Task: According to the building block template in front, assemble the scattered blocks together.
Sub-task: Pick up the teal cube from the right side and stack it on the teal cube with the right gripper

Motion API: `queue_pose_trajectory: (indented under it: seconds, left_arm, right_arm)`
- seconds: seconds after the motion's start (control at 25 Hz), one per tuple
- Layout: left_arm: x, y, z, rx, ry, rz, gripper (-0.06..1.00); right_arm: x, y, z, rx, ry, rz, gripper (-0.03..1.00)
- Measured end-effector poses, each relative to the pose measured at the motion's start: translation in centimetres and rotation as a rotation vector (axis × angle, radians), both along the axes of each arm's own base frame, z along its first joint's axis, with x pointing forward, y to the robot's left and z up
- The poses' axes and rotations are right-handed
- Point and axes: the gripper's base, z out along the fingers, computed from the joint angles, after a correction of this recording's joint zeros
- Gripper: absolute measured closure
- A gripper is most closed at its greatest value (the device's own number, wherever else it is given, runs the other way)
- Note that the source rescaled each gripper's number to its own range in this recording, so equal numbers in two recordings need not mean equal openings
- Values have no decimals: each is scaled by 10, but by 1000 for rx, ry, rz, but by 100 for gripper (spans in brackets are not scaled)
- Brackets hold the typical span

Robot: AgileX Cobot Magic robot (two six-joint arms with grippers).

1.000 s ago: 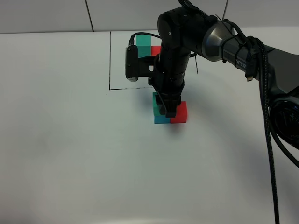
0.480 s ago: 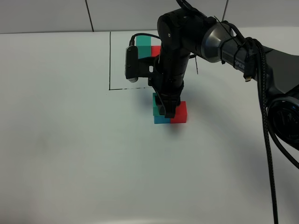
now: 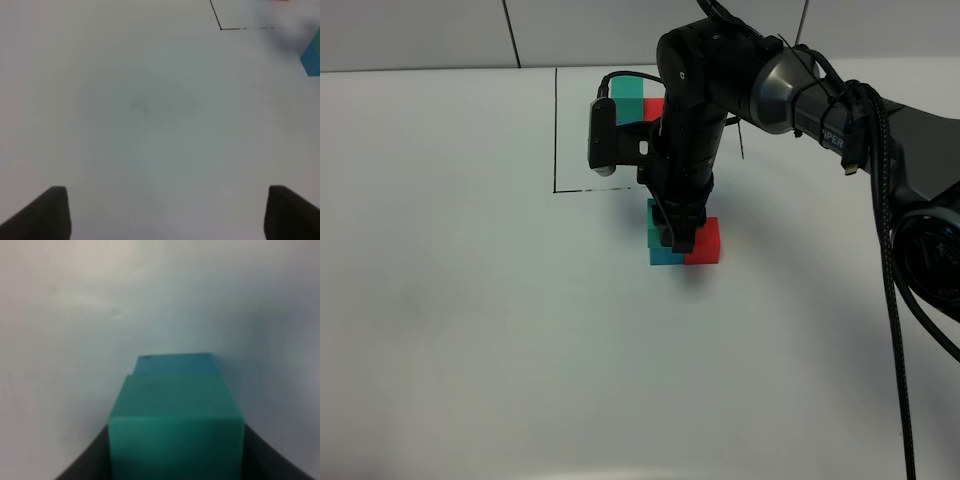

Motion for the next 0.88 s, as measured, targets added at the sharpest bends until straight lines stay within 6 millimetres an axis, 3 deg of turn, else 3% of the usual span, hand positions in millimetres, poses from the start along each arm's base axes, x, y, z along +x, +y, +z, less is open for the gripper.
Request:
queue_pose_trajectory:
  seconds: [0.6,0.68,0.88]
  left_arm:
    - [0,0,0,0,0,0,18]
    - [0,0,0,0,0,0,18]
    - [0,0,0,0,0,0,18]
  right_arm:
    - [0,0,0,1,-2,0,92]
    - [1,0,-3,0,-1,-1,79]
    - [1,-2,4,-10,-28,12,28]
